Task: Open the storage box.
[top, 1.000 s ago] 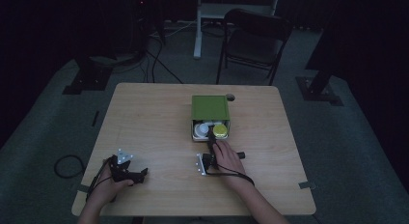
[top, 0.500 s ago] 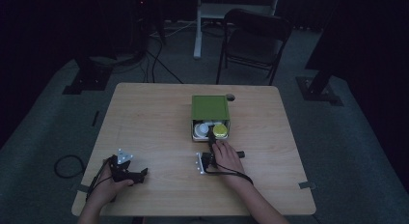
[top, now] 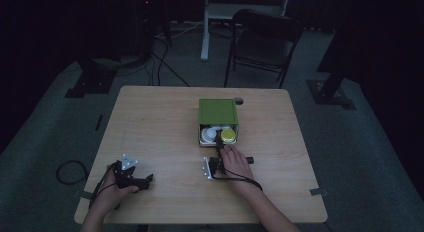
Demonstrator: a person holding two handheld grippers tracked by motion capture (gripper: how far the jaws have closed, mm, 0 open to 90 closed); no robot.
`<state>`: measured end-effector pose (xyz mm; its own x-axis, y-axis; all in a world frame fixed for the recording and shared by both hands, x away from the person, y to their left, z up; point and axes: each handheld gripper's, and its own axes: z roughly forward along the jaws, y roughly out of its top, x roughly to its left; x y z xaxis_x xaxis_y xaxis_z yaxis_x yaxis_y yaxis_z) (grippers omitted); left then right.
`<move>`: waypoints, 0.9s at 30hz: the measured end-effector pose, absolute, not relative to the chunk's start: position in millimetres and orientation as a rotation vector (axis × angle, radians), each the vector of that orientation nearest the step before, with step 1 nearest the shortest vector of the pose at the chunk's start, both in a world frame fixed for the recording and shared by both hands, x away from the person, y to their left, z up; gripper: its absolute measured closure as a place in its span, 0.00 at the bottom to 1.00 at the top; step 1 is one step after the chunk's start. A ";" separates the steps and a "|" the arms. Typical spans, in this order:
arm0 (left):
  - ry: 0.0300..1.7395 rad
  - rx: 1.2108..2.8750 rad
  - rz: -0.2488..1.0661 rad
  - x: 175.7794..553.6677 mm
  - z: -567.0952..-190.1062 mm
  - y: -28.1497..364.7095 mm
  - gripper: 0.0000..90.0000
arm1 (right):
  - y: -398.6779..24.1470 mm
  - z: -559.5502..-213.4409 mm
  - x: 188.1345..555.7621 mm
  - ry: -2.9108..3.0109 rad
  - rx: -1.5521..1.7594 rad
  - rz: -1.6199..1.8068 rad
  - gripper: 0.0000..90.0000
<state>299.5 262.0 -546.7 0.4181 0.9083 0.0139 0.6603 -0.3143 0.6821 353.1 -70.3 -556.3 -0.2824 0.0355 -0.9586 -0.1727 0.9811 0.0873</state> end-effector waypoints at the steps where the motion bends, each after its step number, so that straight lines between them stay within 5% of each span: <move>1: 1.322 2.078 0.538 299.6 -546.7 262.1 0.00 | -70.3 -556.0 352.8 1.850 -0.103 0.199 0.79; 27: 1.320 2.079 0.538 299.8 -546.8 262.1 0.00 | -73.3 -552.4 321.9 1.884 -0.127 0.203 0.79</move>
<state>299.8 262.1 -546.8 0.4199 0.9075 0.0141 0.6593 -0.3157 0.6824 321.9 -73.3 -552.4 -0.3165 0.0135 -0.9485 -0.1889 0.9790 0.0769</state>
